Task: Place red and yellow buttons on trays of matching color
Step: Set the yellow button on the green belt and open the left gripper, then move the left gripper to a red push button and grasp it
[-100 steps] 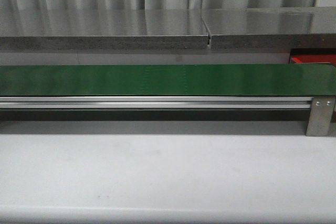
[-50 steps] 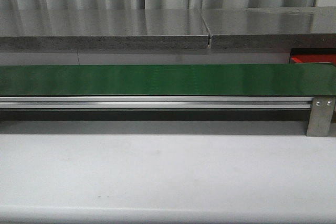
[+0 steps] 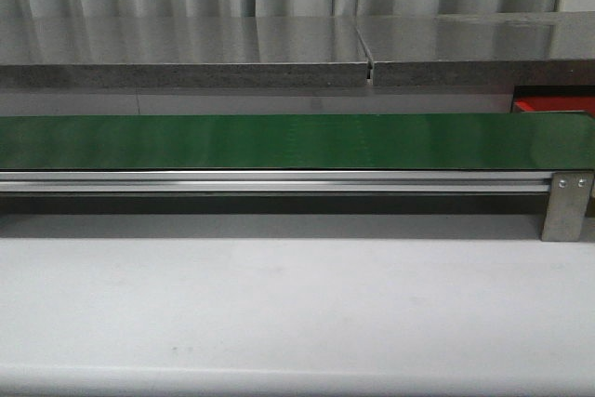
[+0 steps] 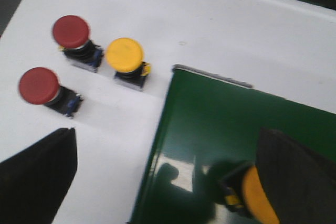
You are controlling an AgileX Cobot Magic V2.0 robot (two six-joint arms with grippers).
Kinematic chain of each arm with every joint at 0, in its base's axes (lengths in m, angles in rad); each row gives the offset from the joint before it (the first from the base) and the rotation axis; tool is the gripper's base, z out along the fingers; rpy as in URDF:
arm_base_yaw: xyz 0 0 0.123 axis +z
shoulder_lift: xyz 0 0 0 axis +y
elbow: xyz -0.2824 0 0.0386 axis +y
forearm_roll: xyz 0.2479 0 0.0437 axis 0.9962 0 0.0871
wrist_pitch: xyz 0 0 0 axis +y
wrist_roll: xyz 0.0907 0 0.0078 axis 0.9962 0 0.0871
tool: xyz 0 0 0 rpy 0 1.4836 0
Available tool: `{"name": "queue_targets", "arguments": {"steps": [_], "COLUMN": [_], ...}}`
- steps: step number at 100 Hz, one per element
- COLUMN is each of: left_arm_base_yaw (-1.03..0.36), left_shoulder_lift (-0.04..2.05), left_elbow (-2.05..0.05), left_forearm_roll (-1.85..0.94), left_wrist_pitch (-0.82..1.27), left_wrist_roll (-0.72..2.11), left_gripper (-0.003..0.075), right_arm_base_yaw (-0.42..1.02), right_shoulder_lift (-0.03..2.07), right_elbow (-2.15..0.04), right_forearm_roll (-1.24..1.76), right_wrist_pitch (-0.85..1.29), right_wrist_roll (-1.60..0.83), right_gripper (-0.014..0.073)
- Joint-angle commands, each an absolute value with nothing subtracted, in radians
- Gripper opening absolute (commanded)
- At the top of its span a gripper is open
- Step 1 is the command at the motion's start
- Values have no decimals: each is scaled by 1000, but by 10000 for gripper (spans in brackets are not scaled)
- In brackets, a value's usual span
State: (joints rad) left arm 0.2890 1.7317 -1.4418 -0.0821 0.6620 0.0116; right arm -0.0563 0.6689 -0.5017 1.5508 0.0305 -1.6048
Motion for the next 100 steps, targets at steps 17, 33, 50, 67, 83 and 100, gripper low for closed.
{"name": "queue_targets", "arguments": {"steps": [17,33,50,67,83,100], "left_arm_base_yaw": [426,460,477,479,479,479], "left_shoulder_lift": [1755,1820,1897,1979,2041,2105], "left_elbow": [-1478,-1480,-1514,-1604,-1685,-1745], "left_forearm_roll": [-117,-138,-141,-141,-143,-143], "left_wrist_pitch": [576,536,502,509,513,532], "left_wrist_roll": [-10,-10,-10,-10,-10,-10], "left_gripper": [656,656,656,656,656,656], "right_arm_base_yaw": [-56,-56,-56,-56,-56,-56], "right_shoulder_lift": [663,663,663,663,663,663], "right_elbow": [-531,-531,-531,-531,-531,-531], "right_forearm_roll": [1558,1558,1558,1558,1558,1558], "right_wrist_pitch": [28,28,28,28,28,28], "right_wrist_roll": [-1611,-1611,-1611,-1611,-1611,-1611], "right_gripper": [-68,-68,-68,-68,-68,-68]}}
